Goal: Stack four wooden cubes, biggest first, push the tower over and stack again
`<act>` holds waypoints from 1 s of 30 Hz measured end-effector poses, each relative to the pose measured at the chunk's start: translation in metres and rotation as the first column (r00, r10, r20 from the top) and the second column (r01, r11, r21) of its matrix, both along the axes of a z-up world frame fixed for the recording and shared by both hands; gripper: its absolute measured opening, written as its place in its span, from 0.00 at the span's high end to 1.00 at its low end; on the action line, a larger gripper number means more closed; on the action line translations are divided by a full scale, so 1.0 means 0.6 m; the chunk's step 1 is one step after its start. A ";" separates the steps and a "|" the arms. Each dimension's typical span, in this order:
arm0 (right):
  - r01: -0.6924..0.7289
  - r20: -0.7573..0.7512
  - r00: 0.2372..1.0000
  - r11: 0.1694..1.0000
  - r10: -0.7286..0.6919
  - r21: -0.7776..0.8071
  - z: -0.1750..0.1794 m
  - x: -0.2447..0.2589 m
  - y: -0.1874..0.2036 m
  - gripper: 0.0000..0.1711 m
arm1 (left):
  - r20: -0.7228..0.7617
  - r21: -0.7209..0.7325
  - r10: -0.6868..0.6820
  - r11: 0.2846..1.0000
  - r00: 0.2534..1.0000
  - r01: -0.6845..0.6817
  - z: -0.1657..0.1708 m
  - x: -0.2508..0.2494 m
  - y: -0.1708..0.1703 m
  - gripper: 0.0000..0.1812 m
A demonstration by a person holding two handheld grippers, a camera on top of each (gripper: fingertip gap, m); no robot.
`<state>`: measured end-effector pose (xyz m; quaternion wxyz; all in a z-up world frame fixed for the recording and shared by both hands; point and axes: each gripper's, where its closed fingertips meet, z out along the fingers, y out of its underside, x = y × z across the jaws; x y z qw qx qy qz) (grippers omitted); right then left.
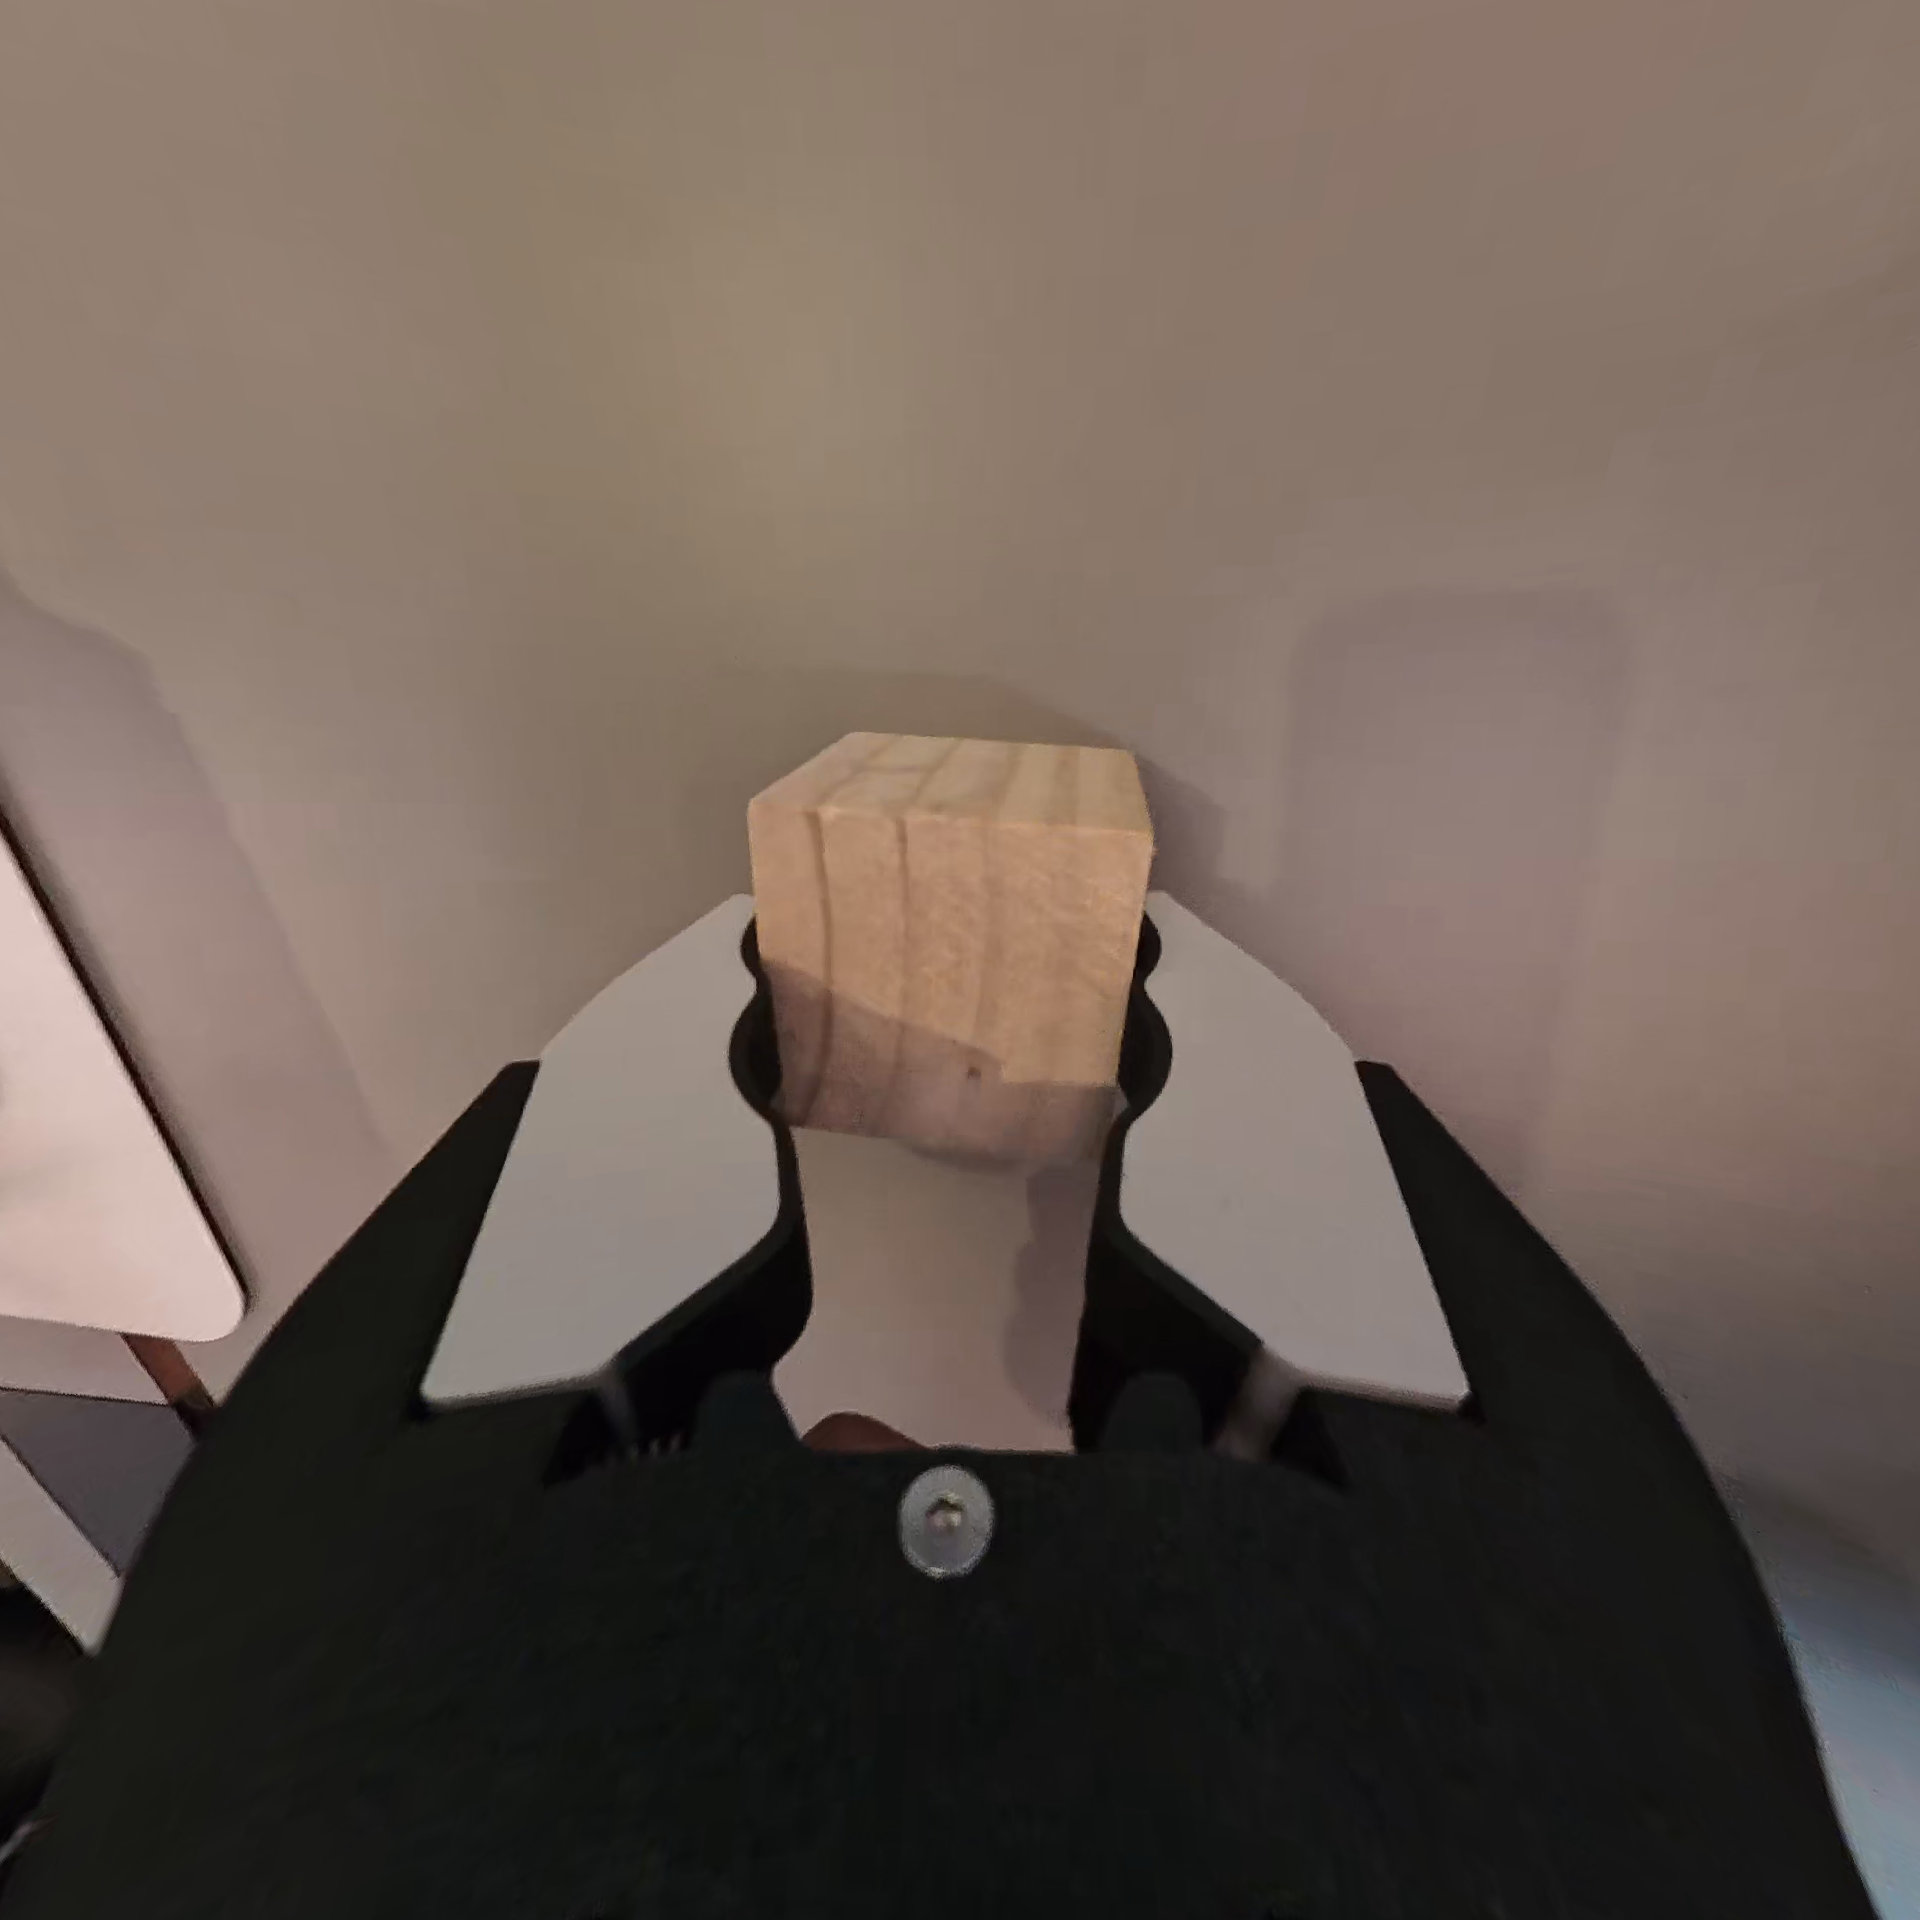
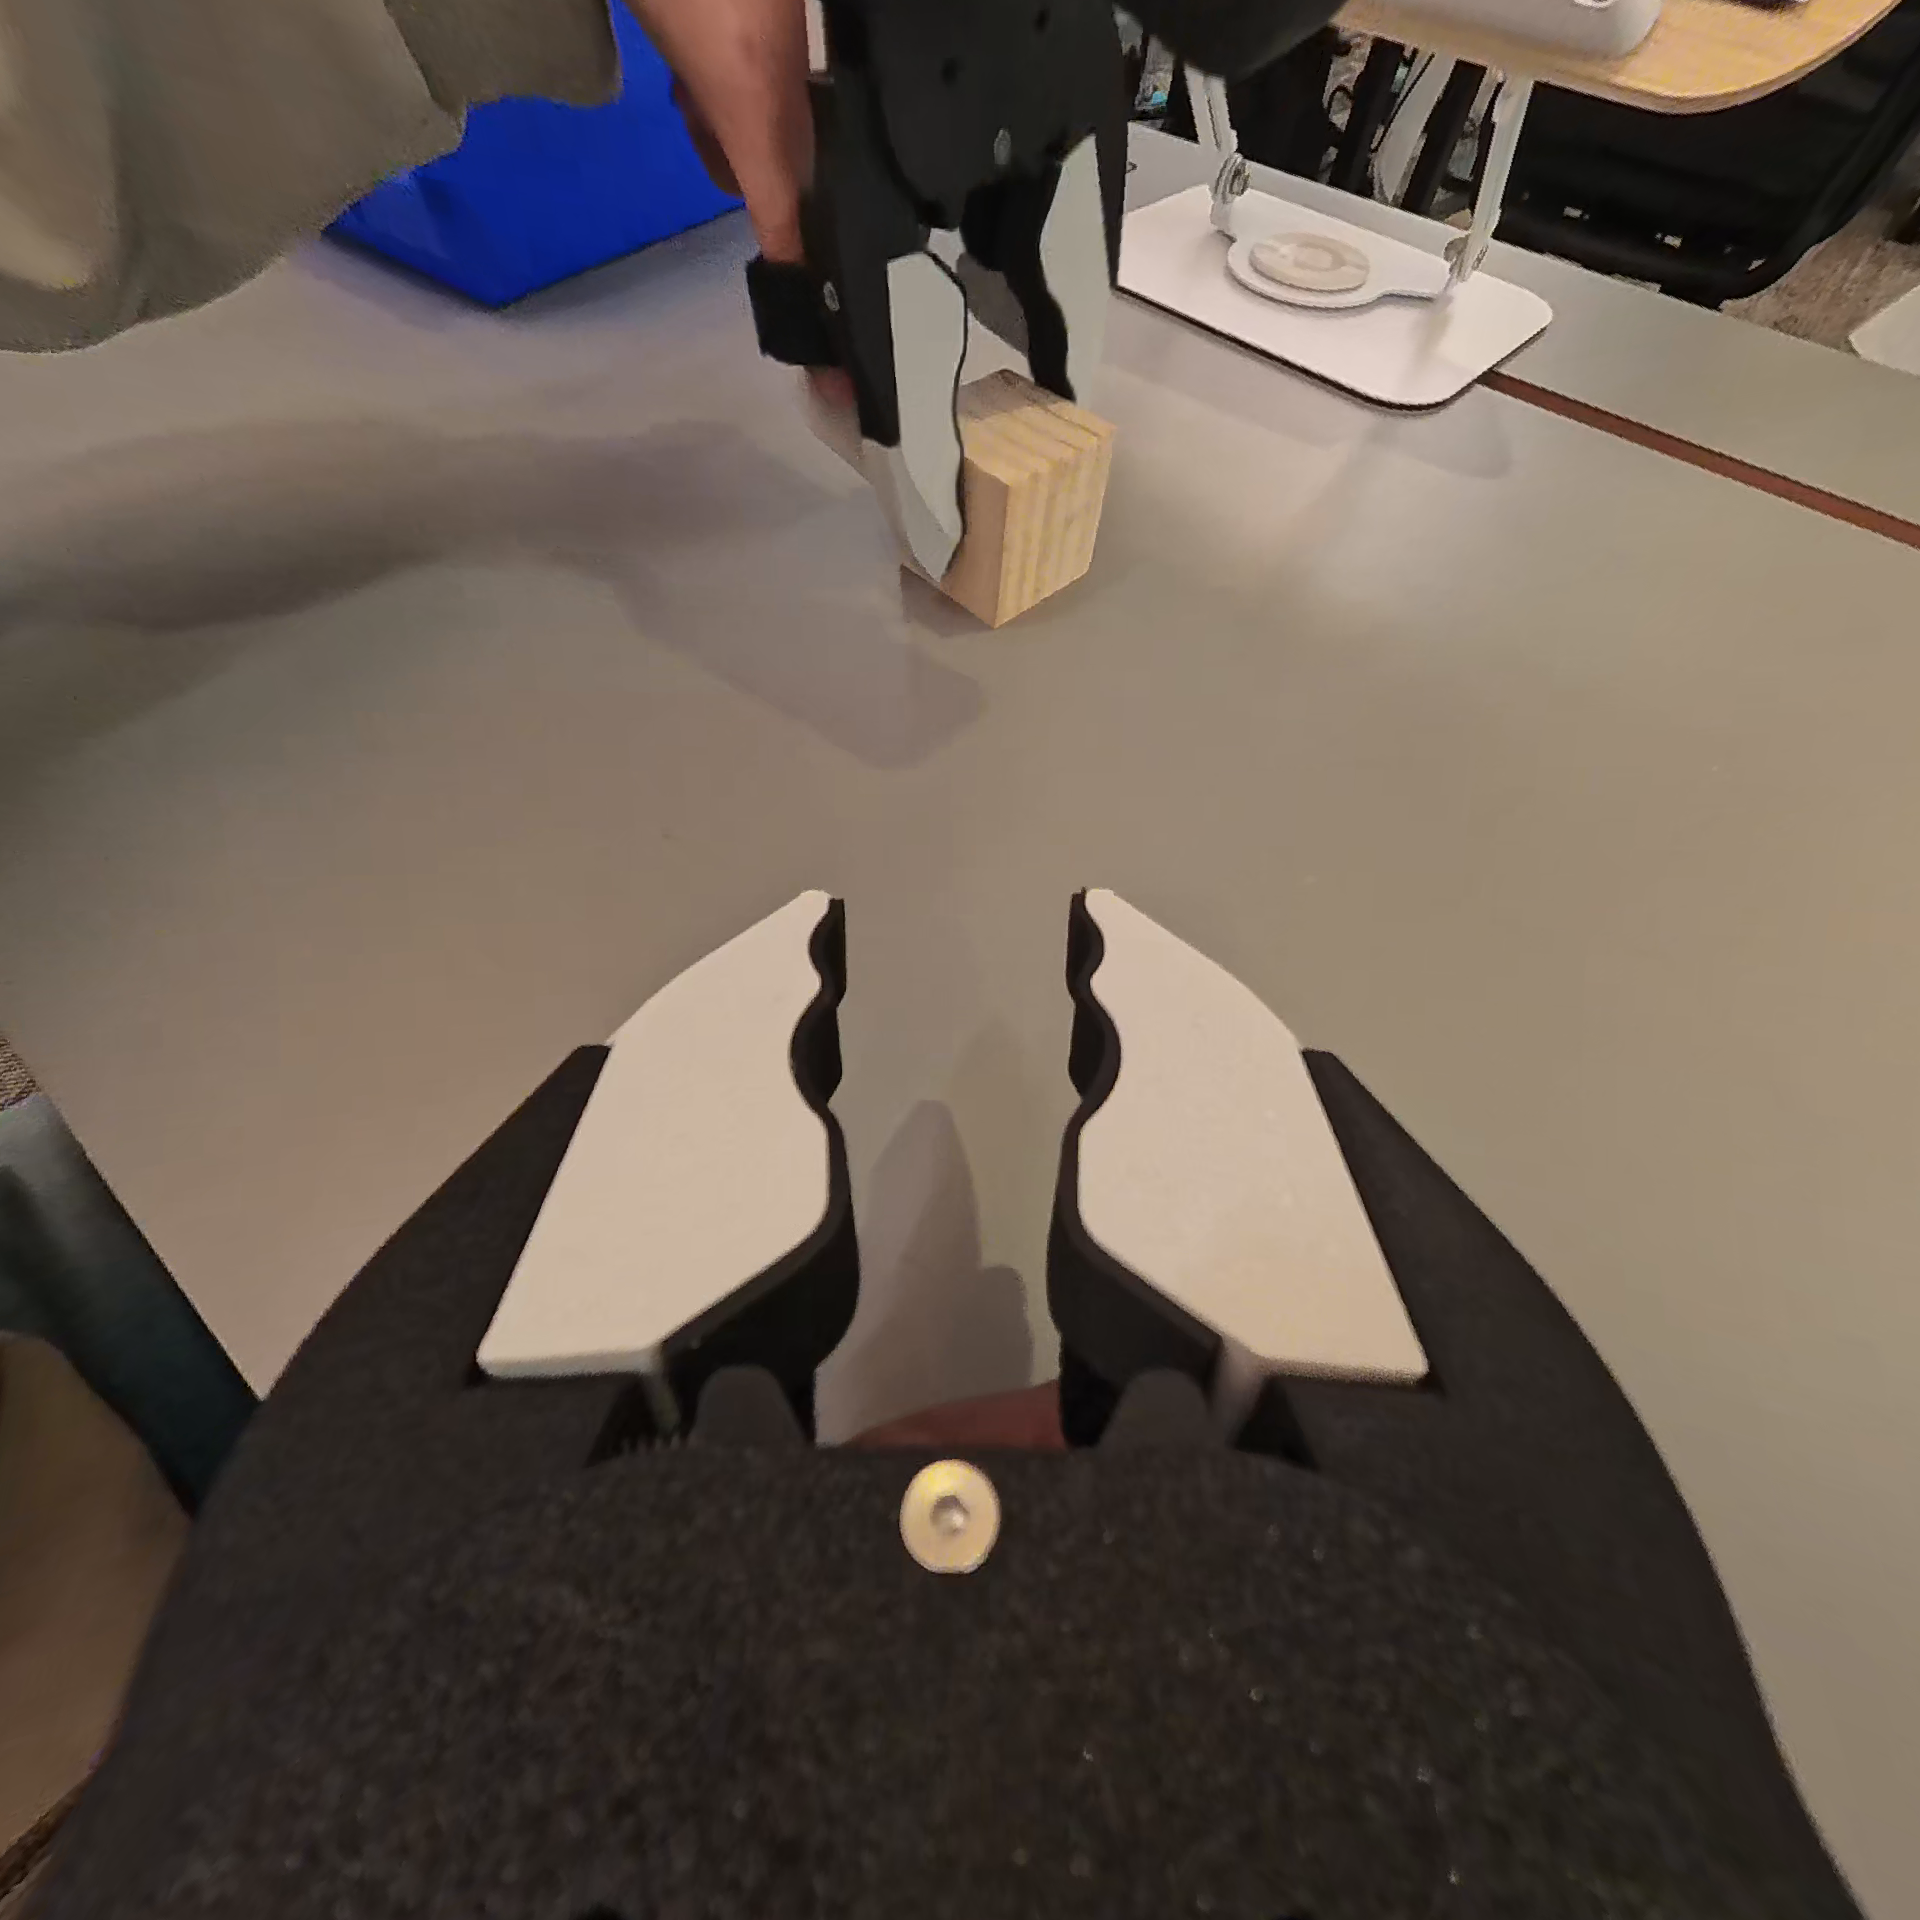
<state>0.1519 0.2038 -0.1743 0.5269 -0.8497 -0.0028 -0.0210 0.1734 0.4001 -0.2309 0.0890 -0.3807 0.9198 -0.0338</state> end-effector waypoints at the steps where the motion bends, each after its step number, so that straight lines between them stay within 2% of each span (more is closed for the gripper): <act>1: 0.000 -0.001 1.000 1.000 0.000 0.000 0.000 0.000 0.000 0.76 | -0.012 -0.011 0.007 1.000 1.000 -0.007 0.001 -0.004 -0.001 0.65; 4: -0.001 -0.007 1.000 1.000 0.001 0.004 0.002 -0.001 0.000 0.76 | 0.084 0.015 0.009 1.000 0.996 -0.010 0.032 -0.014 0.011 0.65; 7: -0.003 -0.016 1.000 1.000 0.003 0.006 0.000 -0.002 -0.003 0.76 | 0.297 -0.043 0.147 0.989 0.943 -0.141 0.128 -0.040 0.057 0.65; 9: -0.003 -0.027 1.000 1.000 0.003 0.001 -0.006 -0.003 -0.003 0.77 | 0.451 -0.136 0.313 0.950 0.836 -0.282 0.215 -0.079 0.125 0.65; 11: -0.003 -0.038 0.999 1.000 0.002 -0.010 -0.016 -0.003 -0.002 0.77 | 0.517 -0.254 0.492 0.870 0.701 -0.423 0.285 -0.142 0.217 0.65; 13: -0.004 -0.049 0.999 1.000 0.003 -0.021 -0.026 -0.004 0.002 0.77 | 0.548 -0.315 0.651 0.742 0.525 -0.592 0.327 -0.208 0.336 0.65; 14: -0.006 -0.053 0.999 1.000 0.005 -0.028 -0.030 -0.004 0.004 0.77 | 0.531 -0.347 0.726 0.657 0.437 -0.670 0.333 -0.238 0.392 0.65; 16: -0.012 -0.051 0.999 0.999 0.010 -0.036 -0.031 -0.006 0.008 0.77 | 0.464 -0.399 0.836 0.494 0.295 -0.772 0.320 -0.279 0.481 0.65; 17: -0.012 -0.047 0.999 0.999 0.010 -0.030 -0.029 -0.006 0.010 0.77 | 0.432 -0.390 0.866 0.431 0.252 -0.814 0.303 -0.291 0.517 0.65; 21: -0.010 -0.043 0.999 1.000 0.009 -0.030 -0.027 -0.002 0.017 0.77 | 0.352 -0.305 0.923 0.271 0.157 -0.913 0.218 -0.286 0.614 0.66; 23: -0.008 -0.041 0.999 0.999 0.007 -0.036 -0.030 0.001 0.018 0.77 | 0.331 -0.293 0.941 0.178 0.075 -0.940 0.181 -0.272 0.650 0.66; 25: -0.006 -0.046 0.999 0.999 0.004 -0.039 -0.032 0.004 0.017 0.77 | 0.288 -0.346 0.958 0.103 -0.001 -0.933 0.152 -0.249 0.669 0.66; 28: -0.003 -0.048 0.999 0.999 0.001 -0.037 -0.030 0.008 0.014 0.77 | 0.273 -0.363 0.961 0.056 -0.049 -0.930 0.118 -0.230 0.680 0.66; 30: -0.001 -0.049 0.999 0.999 0.000 -0.036 -0.030 0.010 0.012 0.77 | 0.287 -0.339 0.957 0.053 -0.050 -0.939 0.098 -0.227 0.683 0.66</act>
